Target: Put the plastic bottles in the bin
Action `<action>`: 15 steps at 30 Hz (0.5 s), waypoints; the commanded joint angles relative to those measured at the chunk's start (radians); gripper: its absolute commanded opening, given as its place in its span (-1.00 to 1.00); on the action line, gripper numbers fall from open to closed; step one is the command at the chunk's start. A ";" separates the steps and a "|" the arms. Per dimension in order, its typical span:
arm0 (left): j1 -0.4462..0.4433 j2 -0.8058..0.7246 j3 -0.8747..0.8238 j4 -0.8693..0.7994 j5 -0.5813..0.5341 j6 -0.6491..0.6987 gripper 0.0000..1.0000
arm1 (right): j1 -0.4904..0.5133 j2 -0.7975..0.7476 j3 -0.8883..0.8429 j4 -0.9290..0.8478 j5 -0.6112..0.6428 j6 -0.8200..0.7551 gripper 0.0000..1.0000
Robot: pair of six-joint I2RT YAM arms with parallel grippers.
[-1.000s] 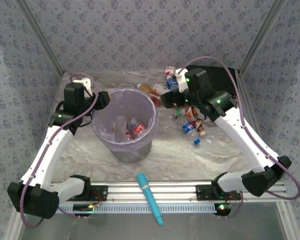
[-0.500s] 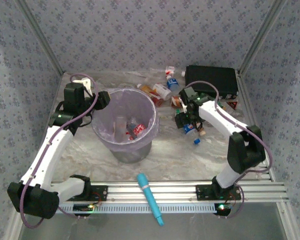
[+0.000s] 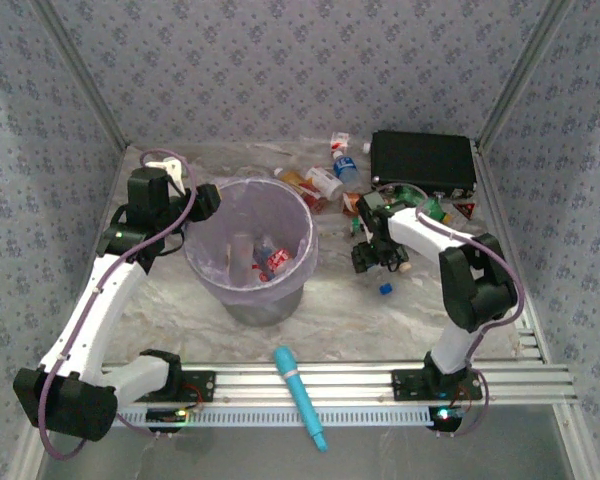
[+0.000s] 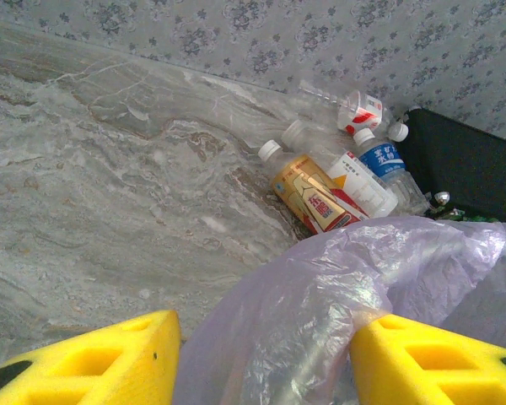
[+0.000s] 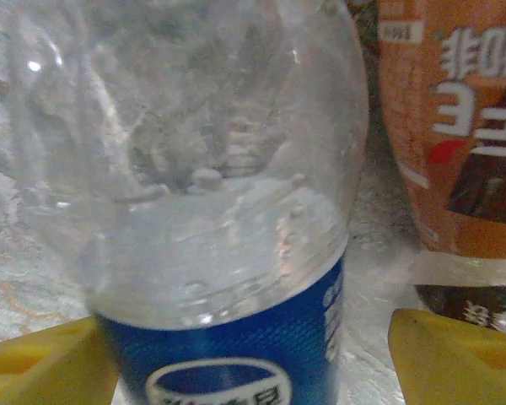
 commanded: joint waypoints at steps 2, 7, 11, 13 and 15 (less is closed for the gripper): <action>-0.005 0.008 -0.029 -0.051 0.005 -0.009 0.10 | -0.003 0.043 -0.005 0.032 -0.058 0.042 0.58; -0.006 0.008 -0.030 -0.047 0.006 -0.010 0.11 | 0.004 0.075 -0.004 0.058 -0.068 0.061 0.56; -0.007 0.010 -0.023 -0.046 0.011 -0.011 0.10 | 0.016 0.093 -0.001 0.065 -0.074 0.069 0.52; -0.007 0.011 -0.024 -0.045 0.013 -0.013 0.10 | 0.023 0.096 0.004 0.060 -0.074 0.074 0.50; -0.007 0.012 -0.024 -0.045 0.012 -0.013 0.10 | 0.028 0.094 0.012 0.050 -0.072 0.075 0.46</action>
